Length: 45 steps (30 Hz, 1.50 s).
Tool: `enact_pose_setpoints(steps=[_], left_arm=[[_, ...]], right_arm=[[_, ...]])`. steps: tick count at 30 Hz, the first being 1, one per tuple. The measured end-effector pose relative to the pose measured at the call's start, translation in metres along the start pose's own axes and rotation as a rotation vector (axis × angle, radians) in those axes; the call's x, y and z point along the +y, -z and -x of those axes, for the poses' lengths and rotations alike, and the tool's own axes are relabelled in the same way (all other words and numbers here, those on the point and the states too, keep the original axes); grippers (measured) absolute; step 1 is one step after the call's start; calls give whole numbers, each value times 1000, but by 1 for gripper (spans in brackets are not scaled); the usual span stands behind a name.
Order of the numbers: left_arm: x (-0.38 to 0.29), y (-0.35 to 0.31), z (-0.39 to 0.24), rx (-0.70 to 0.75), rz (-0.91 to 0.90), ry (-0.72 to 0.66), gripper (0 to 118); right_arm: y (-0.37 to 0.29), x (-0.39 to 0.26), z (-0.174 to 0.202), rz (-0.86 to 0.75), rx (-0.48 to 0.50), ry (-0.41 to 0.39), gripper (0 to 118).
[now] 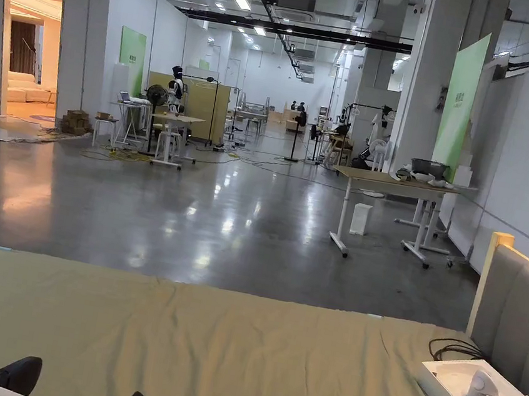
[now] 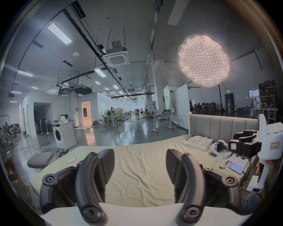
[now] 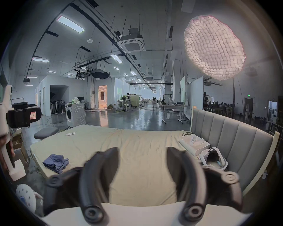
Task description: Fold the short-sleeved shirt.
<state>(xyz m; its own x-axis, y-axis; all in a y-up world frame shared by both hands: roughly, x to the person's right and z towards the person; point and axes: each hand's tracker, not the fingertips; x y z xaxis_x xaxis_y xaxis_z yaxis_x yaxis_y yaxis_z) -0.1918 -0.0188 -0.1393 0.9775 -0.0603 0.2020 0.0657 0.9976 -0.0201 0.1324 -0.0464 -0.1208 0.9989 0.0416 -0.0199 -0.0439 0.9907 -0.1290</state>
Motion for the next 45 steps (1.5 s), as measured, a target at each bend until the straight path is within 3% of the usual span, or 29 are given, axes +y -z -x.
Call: enact_pose_setpoints(steps=[1, 5, 12, 18, 29, 45], left_arm=[[0, -1, 0, 1, 2, -3, 92], [1, -1, 1, 11, -5, -12, 99], [6, -4, 2, 20, -33, -32, 99], [6, -5, 3, 23, -30, -45, 99], [9, -8, 3, 7, -18, -60, 99], [7, -6, 5, 13, 8, -78, 99]], right_arm=[[0, 0, 0, -2, 0, 2, 113], [-5, 2, 0, -40, 8, 34, 114], [-7, 4, -4, -83, -42, 32, 116], [-9, 8, -4, -84, -21, 49, 118], [-9, 6, 4, -60, -45, -23, 118], [-11, 6, 1, -49, -55, -3, 118]])
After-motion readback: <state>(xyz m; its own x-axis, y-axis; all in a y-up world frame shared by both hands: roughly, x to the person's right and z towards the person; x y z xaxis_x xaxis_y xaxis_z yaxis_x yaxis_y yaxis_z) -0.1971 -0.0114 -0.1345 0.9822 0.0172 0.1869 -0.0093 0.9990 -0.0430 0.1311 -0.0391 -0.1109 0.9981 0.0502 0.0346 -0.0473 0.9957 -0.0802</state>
